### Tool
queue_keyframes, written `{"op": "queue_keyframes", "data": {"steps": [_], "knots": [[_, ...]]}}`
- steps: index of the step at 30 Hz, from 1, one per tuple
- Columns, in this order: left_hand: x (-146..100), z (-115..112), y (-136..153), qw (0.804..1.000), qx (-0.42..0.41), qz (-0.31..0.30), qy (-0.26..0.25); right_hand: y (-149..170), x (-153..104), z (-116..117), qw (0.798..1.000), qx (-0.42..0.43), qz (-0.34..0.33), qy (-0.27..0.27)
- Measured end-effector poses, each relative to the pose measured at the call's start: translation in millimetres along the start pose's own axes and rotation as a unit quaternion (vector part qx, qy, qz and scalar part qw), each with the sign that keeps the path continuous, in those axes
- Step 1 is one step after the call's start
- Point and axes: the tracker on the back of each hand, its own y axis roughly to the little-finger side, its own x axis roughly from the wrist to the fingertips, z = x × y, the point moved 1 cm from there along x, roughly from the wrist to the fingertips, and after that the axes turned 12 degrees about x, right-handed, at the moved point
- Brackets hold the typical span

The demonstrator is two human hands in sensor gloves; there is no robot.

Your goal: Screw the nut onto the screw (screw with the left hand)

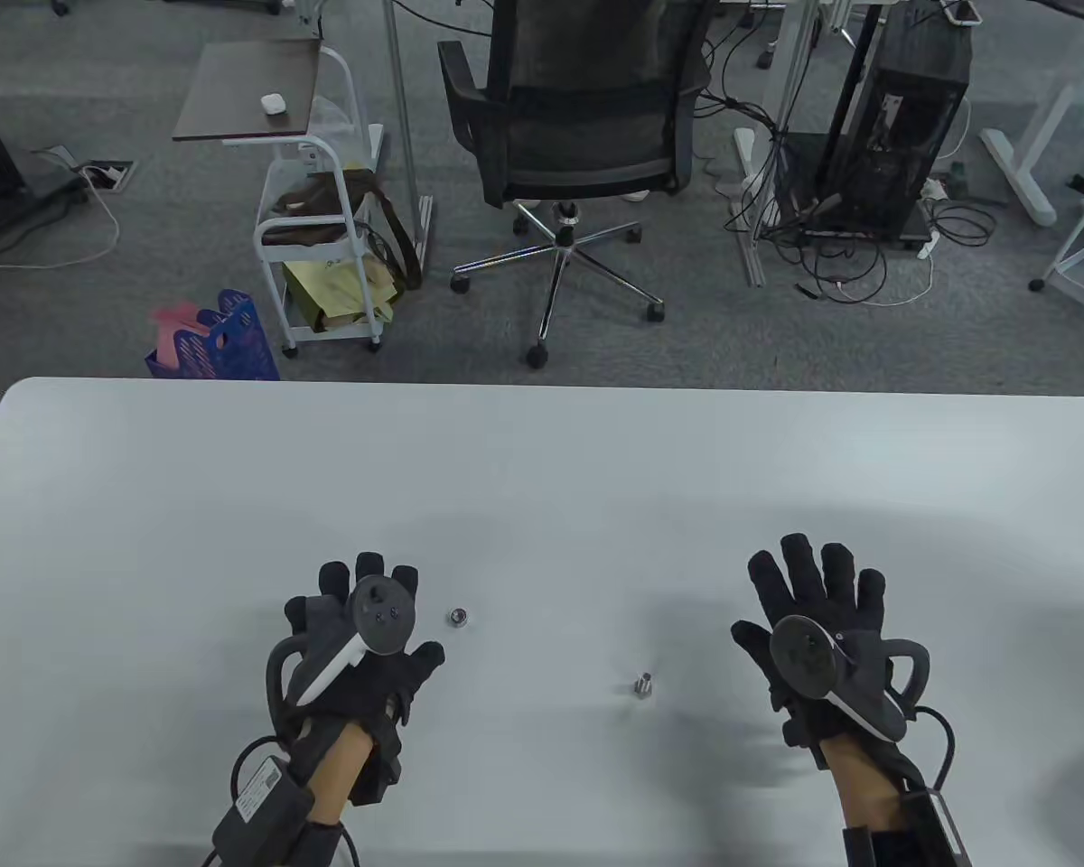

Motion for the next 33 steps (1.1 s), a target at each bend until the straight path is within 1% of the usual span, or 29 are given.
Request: {"op": "queue_keyframes", "data": {"steps": [7,10,13,17,19,21,22,23,27,30,33], "knots": [[1.1,-0.3,-1.7,1.000,0.002,-0.006,0.003,-7.9,0.7,1.0,1.000,0.021,-0.012,-0.004],[3.2,-3.3,-2.4,1.000,0.004,-0.009,0.008,-15.8,0.7,2.3,0.998,0.053,-0.021,-0.006],[4.1,-5.3,-3.2,1.000,0.003,-0.011,0.009,-26.4,0.3,7.5,0.996,0.079,-0.034,-0.021],[6.1,-8.0,-5.2,1.000,0.009,-0.011,0.019,-45.3,-0.8,21.6,0.992,0.094,-0.057,-0.064],[6.6,-8.5,-5.7,1.000,0.014,-0.009,0.022,-57.8,-1.9,34.8,0.984,0.128,-0.061,-0.108],[6.8,-9.2,-6.2,1.000,0.013,-0.011,0.025,-66.1,-3.0,45.6,0.977,0.151,-0.057,-0.141],[6.6,-9.3,-6.5,1.000,0.010,-0.012,0.027,-71.6,-3.6,53.2,0.971,0.156,-0.055,-0.169],[6.7,-9.7,-6.8,0.999,0.009,-0.013,0.028,-77.4,-4.5,60.9,0.968,0.158,-0.051,-0.190],[6.2,-10.1,-7.1,0.999,0.001,-0.013,0.034,-90.3,-6.6,77.3,0.964,0.131,-0.049,-0.224],[6.6,-10.4,-7.5,0.999,-0.003,-0.013,0.037,-98.5,-6.4,78.3,0.977,0.062,-0.066,-0.194],[6.8,-10.9,-8.2,0.999,-0.005,-0.014,0.041,-99.7,-8.0,80.6,0.978,0.043,-0.070,-0.190]]}}
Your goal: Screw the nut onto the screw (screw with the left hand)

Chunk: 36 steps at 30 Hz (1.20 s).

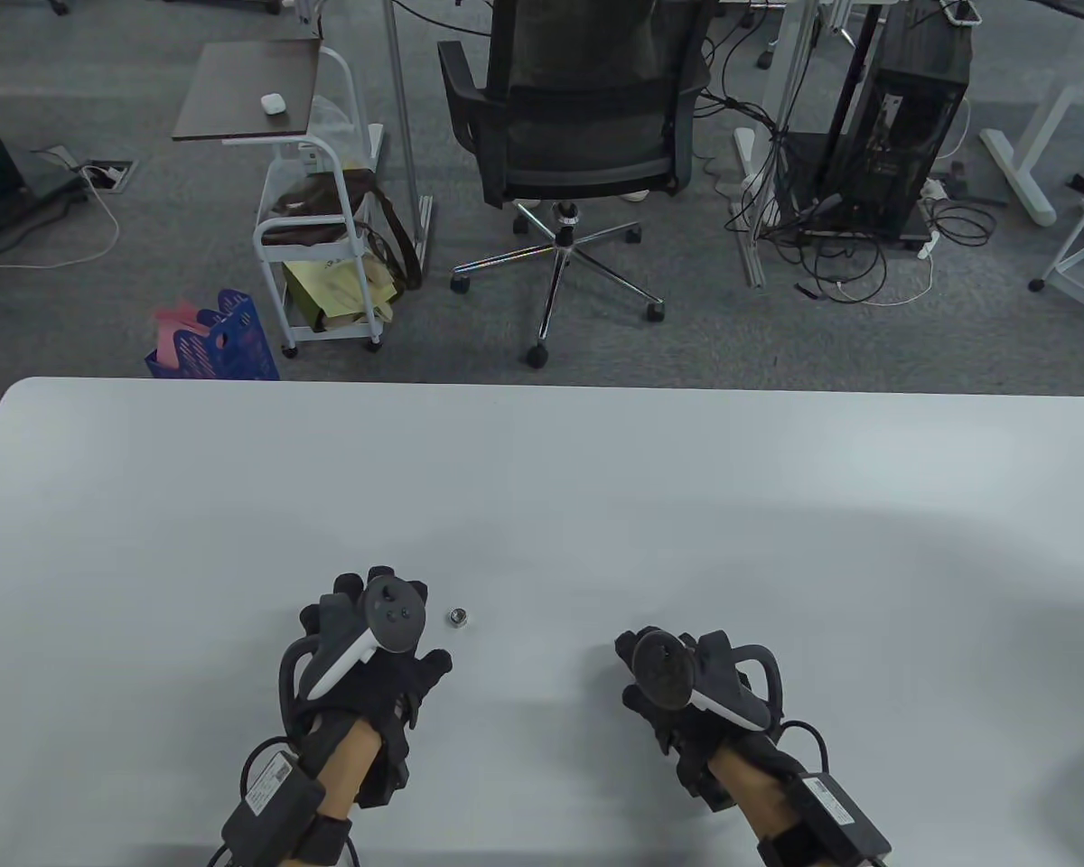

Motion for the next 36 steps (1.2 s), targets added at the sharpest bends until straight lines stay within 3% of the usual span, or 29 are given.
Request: {"op": "queue_keyframes", "data": {"steps": [8,13,19,23,26,32,36], "knots": [[0.0,-0.4,-0.5,1.000,-0.001,-0.003,0.006,0.7,-1.4,-2.9,1.000,-0.004,-0.002,0.010],[0.5,-0.7,0.1,1.000,-0.007,-0.001,0.009,-5.9,-5.5,-34.8,0.997,0.022,-0.014,0.068],[1.6,-2.5,-1.8,1.000,-0.002,-0.001,0.014,-8.7,-2.9,-75.2,0.983,0.163,-0.001,0.086],[2.0,-2.8,-2.6,1.000,0.001,-0.003,0.013,-5.9,-3.4,-86.0,0.965,0.239,0.004,0.111],[2.4,-3.3,-2.9,1.000,0.003,-0.004,0.014,-0.7,-5.3,-84.1,0.952,0.278,0.005,0.125],[4.6,-6.2,-5.8,1.000,0.005,-0.012,0.015,11.2,-9.1,-73.7,0.956,0.266,0.020,0.123],[4.7,-1.9,-11.4,0.999,0.009,-0.017,-0.030,15.7,-12.8,-70.5,0.958,0.250,0.029,0.137]]}}
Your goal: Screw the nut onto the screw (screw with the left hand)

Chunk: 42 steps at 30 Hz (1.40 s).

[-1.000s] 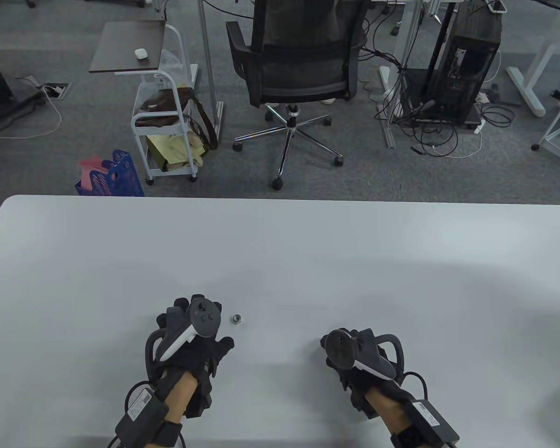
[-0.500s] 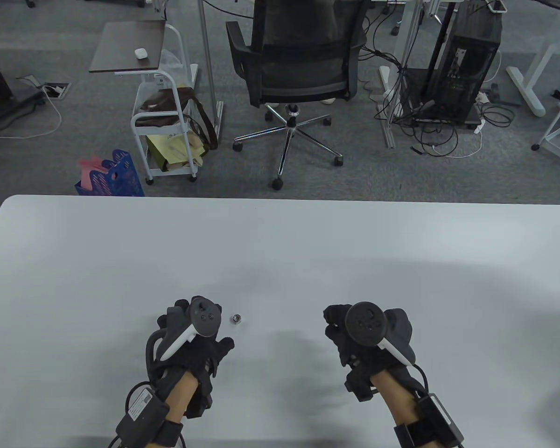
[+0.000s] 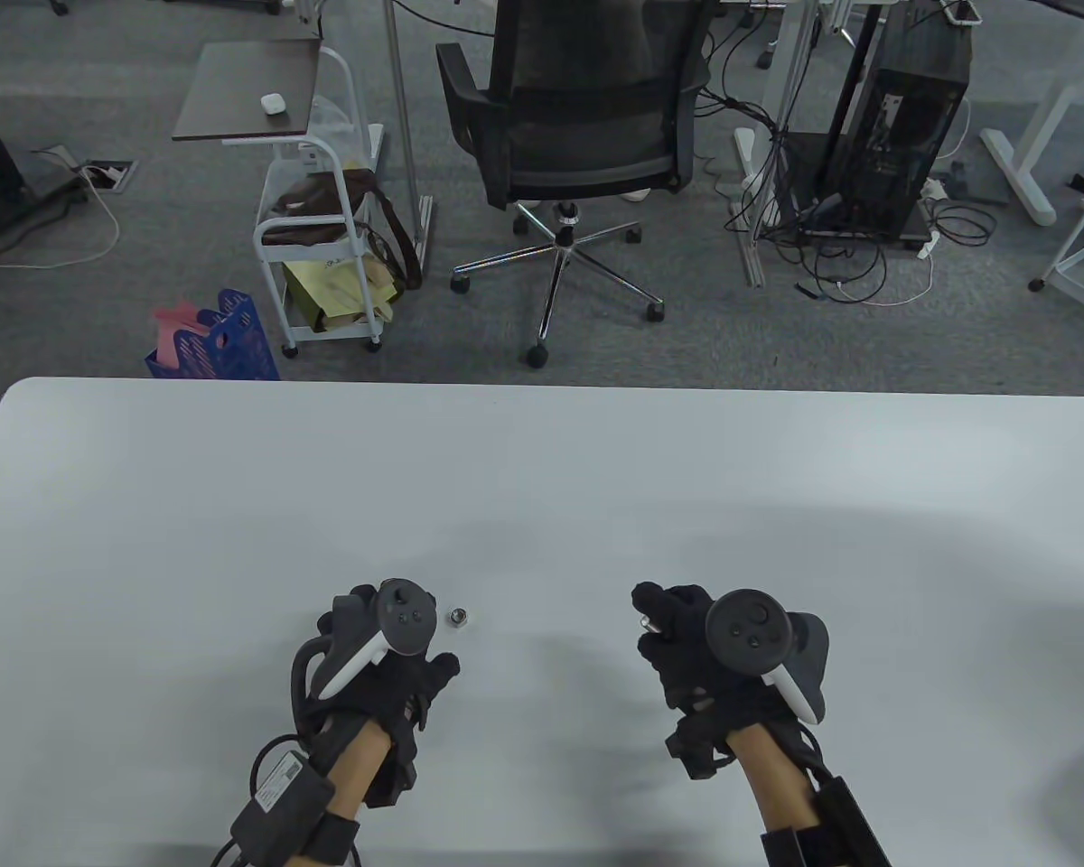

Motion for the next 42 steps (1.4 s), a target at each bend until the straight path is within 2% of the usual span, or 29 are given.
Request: {"op": "queue_keyframes", "data": {"steps": [3,5,7,10,13,16,20,26,29,31,33,35,36,38,41,42], "knots": [[6.5,8.3,-10.3,0.998,0.015,0.000,-0.055,0.0,0.4,-1.5,1.000,-0.005,0.001,0.010],[16.8,12.3,-20.5,0.997,0.035,0.000,-0.063,-1.3,0.3,-1.9,1.000,-0.006,0.000,0.016],[31.3,11.9,-31.0,0.997,0.056,-0.002,-0.054,-2.8,0.0,-1.8,1.000,-0.011,-0.004,0.023],[55.7,3.2,-44.9,0.995,0.102,0.018,0.003,-3.3,-1.0,-1.9,1.000,-0.010,-0.006,0.027],[70.2,-10.6,-55.9,0.988,0.153,0.034,0.007,-3.0,-1.9,-4.2,0.999,-0.008,-0.010,0.035],[71.7,-12.8,-62.8,0.979,0.196,0.042,-0.022,-1.4,-1.5,-5.3,0.999,-0.002,-0.007,0.041],[70.8,-14.5,-66.5,0.979,0.195,0.042,-0.053,0.0,-2.3,-6.3,0.999,0.011,-0.005,0.050],[70.0,-13.7,-68.8,0.977,0.200,0.042,-0.056,1.7,-3.8,-7.7,0.997,0.043,-0.005,0.058],[67.1,-6.5,-62.5,0.990,0.128,0.041,-0.048,2.0,-4.5,-8.7,0.996,0.058,-0.005,0.061],[58.2,7.0,-58.7,0.998,0.015,0.023,-0.056,1.3,-4.2,-8.2,0.995,0.077,-0.004,0.056],[45.2,21.5,-59.0,0.993,-0.102,-0.005,-0.058,-1.0,-4.4,-6.8,0.995,0.093,-0.006,0.047],[30.3,31.4,-63.4,0.972,-0.226,-0.039,-0.048,-6.3,-6.1,-6.7,0.994,0.095,-0.020,0.046],[25.1,33.6,-65.5,0.963,-0.261,-0.050,-0.041,-7.4,-6.7,-6.9,0.994,0.095,-0.023,0.048],[11.9,35.0,-72.5,0.926,-0.368,-0.082,-0.036,-12.9,-8.9,-8.0,0.992,0.110,-0.039,0.052],[4.6,27.9,-81.5,0.886,-0.446,-0.125,-0.020,-18.4,-11.8,-7.5,0.988,0.137,-0.056,0.042],[4.7,25.6,-83.5,0.880,-0.456,-0.131,-0.013,-20.2,-13.1,-7.1,0.987,0.142,-0.064,0.039]]}}
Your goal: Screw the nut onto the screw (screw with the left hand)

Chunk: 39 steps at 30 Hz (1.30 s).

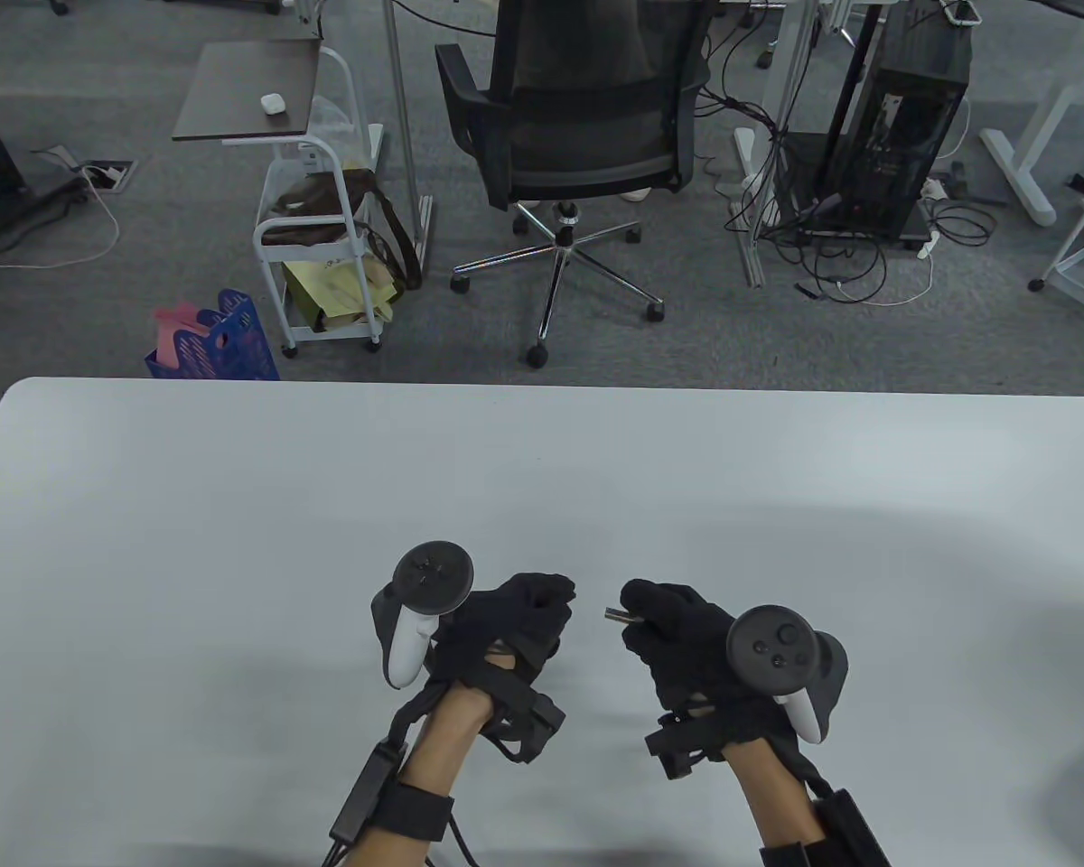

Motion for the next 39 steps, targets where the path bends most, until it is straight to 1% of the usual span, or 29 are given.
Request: {"op": "queue_keyframes", "data": {"steps": [2,7,9,11,13,22,26,29,30,32,35,37,38,39], "knots": [[-0.6,-5.5,1.2,0.999,-0.025,-0.013,0.026,-4.7,-1.5,1.9,1.000,0.006,-0.013,0.000],[-1.4,-8.3,2.4,0.998,-0.041,-0.025,0.032,-11.4,-3.0,3.4,0.999,0.010,-0.036,0.002],[-1.0,-9.2,4.2,0.997,-0.058,-0.032,0.042,-10.4,-2.6,3.6,0.999,0.019,-0.031,-0.009],[-1.6,-10.7,6.1,0.995,-0.082,-0.031,0.050,-11.7,-2.9,3.2,0.999,0.001,-0.035,0.003],[-2.0,-12.0,6.3,0.994,-0.091,-0.035,0.054,-11.9,-3.2,3.6,0.999,-0.003,-0.037,-0.002],[-3.3,-14.1,3.9,0.995,-0.082,-0.032,0.052,-18.5,-7.4,4.9,0.997,-0.032,-0.074,0.008],[-4.2,-16.7,2.2,0.994,-0.079,-0.041,0.063,-13.4,-6.9,4.0,0.998,-0.014,-0.061,0.006],[-4.9,-18.3,1.7,0.991,-0.099,-0.051,0.068,-12.2,-6.3,2.4,0.999,-0.005,-0.051,0.013],[-5.2,-18.2,2.6,0.990,-0.114,-0.056,0.064,-11.2,-5.9,2.2,0.999,0.003,-0.047,0.012],[-4.5,-15.6,2.1,0.989,-0.132,-0.049,0.036,-9.2,-5.8,3.0,0.999,0.025,-0.040,0.003],[-4.4,-13.8,-0.6,0.991,-0.120,-0.056,0.034,-9.1,-5.5,2.4,0.999,0.037,-0.036,0.007],[-4.6,-14.7,0.5,0.991,-0.116,-0.038,0.046,-7.8,-5.3,0.5,0.998,0.048,-0.033,0.011],[-5.8,-14.7,2.7,0.993,-0.104,-0.022,0.047,-7.2,-5.2,-0.3,0.998,0.058,-0.029,0.011],[-5.9,-14.6,3.6,0.994,-0.097,-0.021,0.037,-6.9,-5.1,-0.8,0.998,0.058,-0.028,0.012]]}}
